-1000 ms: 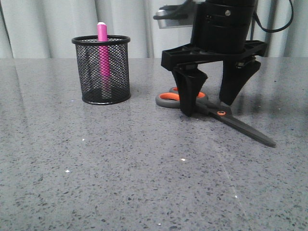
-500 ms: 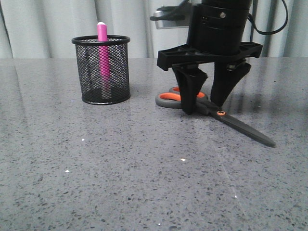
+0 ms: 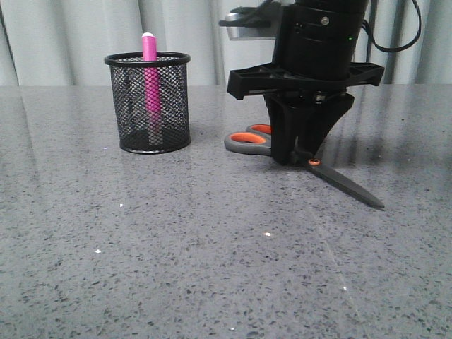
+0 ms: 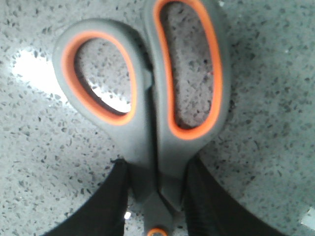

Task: Put pen and scissors into bin
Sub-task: 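Lift the scissors upright and carry them above the mesh cup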

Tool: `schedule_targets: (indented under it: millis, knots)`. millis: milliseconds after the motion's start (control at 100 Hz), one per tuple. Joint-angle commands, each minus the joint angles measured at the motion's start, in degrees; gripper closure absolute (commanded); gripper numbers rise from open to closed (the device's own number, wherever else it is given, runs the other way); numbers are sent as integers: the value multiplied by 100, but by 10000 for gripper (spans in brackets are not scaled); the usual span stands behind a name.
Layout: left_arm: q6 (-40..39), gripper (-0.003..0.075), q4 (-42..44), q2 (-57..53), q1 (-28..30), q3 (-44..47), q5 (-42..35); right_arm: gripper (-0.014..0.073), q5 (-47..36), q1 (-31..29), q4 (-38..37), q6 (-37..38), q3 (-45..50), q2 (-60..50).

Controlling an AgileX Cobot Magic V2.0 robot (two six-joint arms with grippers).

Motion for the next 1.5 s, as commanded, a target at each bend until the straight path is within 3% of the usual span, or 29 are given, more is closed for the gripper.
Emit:
schedule_targets:
  millis: [0,230,580,730,830,1151,1291,1491]
  knots:
    - [-63,742,-387,75,15,-137,-264,664,67,5,209,9,-90,-132]
    - [-63,742,-563,75,15,-137,-264,662,53,5,189,33,-100,-620]
    - [-63,742,-624,75,15,-137,-318,662,-809,129,325,262,-89,-2196]
    - [-63,742,-624,75,15,-137,-318,662,-2101,499,439,262,95,-2694]
    - [-63,742,-624,75,15,-137,-356,662,-3378,801,393,252,387,-2795]
    - [-63,742,-650,75,15,-137,-296,662,-8504,1107,94,252,1892,-2423]
    - [-63,742,-650,75,15,-137,-256,662,-9424,1106,52,252,1895,-1942]
    - [-63,742,-650,75,15,-137,-256,662,-9694,1098,-86,118,1859,-1399]
